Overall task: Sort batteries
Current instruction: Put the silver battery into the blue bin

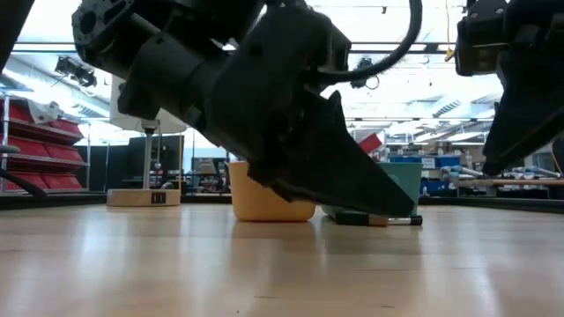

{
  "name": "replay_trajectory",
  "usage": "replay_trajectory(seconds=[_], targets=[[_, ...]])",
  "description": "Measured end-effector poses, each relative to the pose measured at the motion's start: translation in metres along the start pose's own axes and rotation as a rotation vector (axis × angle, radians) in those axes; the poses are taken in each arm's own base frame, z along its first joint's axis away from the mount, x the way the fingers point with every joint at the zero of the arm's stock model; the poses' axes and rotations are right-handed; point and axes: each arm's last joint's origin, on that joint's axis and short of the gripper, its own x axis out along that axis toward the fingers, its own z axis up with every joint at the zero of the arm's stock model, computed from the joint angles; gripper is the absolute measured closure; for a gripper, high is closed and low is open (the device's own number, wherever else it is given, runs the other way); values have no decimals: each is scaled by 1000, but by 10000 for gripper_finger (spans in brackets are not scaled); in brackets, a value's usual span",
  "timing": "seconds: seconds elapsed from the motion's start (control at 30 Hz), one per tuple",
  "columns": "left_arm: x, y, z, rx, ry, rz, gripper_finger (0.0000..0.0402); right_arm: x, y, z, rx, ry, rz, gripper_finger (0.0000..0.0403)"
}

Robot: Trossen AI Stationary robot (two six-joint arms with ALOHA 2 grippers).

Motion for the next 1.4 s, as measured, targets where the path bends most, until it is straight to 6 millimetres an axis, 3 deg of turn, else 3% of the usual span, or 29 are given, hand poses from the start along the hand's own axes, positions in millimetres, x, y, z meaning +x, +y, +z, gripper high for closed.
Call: replay_trajectory(seconds=[0.43, 0.63, 0.83, 1.2, 1.4], targets=[[-24, 4, 39, -144, -59, 16, 309, 17, -17, -14, 103, -15, 80, 242], [-26, 7, 34, -416, 29, 20, 309, 23, -29, -20, 124, -24, 47, 243], [-28, 6, 24, -497, 177, -30, 309, 25, -35, -23, 120, -29, 34, 243], [-27, 14, 22, -399, 186, 13, 309, 28, -35, -14, 176, -114, 35, 243], [-27, 21, 22, -334, 255, -84, 312, 29, -32, -6, 167, -137, 87, 242]])
